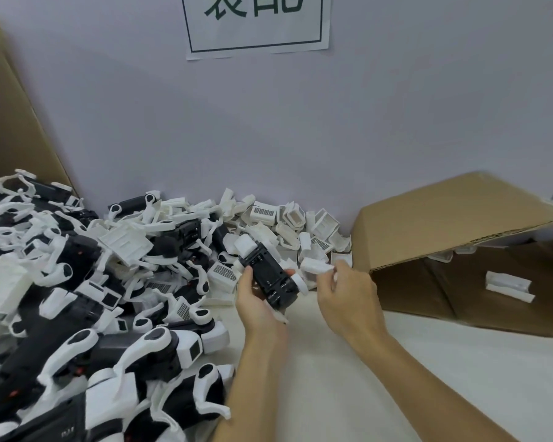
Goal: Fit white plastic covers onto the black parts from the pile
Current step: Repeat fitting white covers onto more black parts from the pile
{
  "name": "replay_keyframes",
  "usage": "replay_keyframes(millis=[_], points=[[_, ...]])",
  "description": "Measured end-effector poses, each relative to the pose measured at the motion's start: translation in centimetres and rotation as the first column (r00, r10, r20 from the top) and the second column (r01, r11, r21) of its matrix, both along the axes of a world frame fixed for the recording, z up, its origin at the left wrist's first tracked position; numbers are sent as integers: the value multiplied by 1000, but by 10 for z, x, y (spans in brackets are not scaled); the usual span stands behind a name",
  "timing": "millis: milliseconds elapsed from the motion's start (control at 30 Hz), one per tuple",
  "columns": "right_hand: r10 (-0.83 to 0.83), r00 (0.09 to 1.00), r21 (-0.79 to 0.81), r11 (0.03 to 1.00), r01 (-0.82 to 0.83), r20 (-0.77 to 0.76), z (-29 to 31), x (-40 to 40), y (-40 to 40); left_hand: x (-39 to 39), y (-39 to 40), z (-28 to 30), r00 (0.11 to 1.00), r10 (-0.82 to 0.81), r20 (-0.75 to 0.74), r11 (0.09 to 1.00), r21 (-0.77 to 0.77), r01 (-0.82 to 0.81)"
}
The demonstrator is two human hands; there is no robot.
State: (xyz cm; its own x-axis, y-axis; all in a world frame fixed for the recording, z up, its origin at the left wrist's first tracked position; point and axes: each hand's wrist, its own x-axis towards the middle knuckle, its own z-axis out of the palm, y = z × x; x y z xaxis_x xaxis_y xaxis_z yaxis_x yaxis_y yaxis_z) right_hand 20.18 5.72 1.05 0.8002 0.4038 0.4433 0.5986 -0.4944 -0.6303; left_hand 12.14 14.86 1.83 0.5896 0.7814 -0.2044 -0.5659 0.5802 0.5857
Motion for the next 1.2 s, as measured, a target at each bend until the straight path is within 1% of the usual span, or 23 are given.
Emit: replay_keyframes(millis=[33,133,167,200,233,267,333,400,433,467,533,567,600,667,733,800,867,933,1000,1033,1100,1167,1200], points=[[-6,999,10,1000,6,-40,-2,-6,-4,-1,1,0,1000,2,12,1000,-5,-2],[77,956,78,995,-56,-284,-12,-17,-13,-1,1,0,1000,14,14,1000,4,-14],[86,939,62,996,-69,-334,-14,-18,-16,-1,1,0,1000,18,4,1000,16,-18],[70,935,15,997,-69,-349,-16,-18,-20,-1,0,0,1000,22,-7,999,29,-22],[36,947,-60,997,-58,-319,-17,-17,-24,-1,0,0,1000,26,-15,999,43,-25],[-13,971,-149,989,-23,-241,-19,-16,-28,-1,0,0,999,27,-23,998,59,-26],[-103,994,-295,951,90,-28,-20,-18,-35,0,-1,-1,999,24,-41,995,93,-20],[-112,988,-337,931,141,104,-21,-21,-37,1,-1,-3,998,20,-60,992,128,-12],[-82,988,-328,937,120,128,-23,-20,-39,2,-1,-4,998,13,-68,990,144,-3],[-15,993,-322,945,53,119,-26,-17,-41,2,-2,-5,997,2,-74,987,158,10],[227,974,-272,939,-212,23,-30,-13,-47,3,-3,-5,997,-19,-73,984,175,31],[350,936,-230,907,-352,-50,-31,-12,-50,3,-3,-4,998,-32,-62,984,175,42],[432,895,-198,873,-446,-112,-32,-12,-52,3,-4,-3,997,-51,-50,984,167,58],[478,864,-203,840,-502,-159,-37,-10,-55,4,-4,-2,995,-87,-47,985,146,93],[478,871,-229,840,-491,-115,-41,-7,-55,5,-4,-3,994,-98,-53,985,139,105],[435,897,-220,871,-440,-73,-41,-5,-51,7,-4,-5,995,-93,-31,984,149,97],[364,929,-108,923,-370,-69,-42,-3,-50,7,-3,-7,996,-79,-28,983,167,82],[293,954,79,954,-288,-62,-39,-1,-49,7,-3,-7,994,-80,-72,976,196,93],[234,969,253,945,-209,-75,-36,-1,-49,6,-5,-6,988,-70,-136,963,248,102],[226,969,328,927,-181,-103,-35,-2,-48,6,-6,-5,982,-44,-182,945,312,100],[254,946,468,874,-135,-202,-32,-4,-45,7,-10,-4,958,16,-286,870,477,128],[345,880,572,813,-107,-326,-30,-8,-41,8,-17,-2,921,39,-387,779,589,215],[382,847,599,795,-97,-371,-30,-9,-39,9,-22,-1,900,43,-435,723,635,273]])
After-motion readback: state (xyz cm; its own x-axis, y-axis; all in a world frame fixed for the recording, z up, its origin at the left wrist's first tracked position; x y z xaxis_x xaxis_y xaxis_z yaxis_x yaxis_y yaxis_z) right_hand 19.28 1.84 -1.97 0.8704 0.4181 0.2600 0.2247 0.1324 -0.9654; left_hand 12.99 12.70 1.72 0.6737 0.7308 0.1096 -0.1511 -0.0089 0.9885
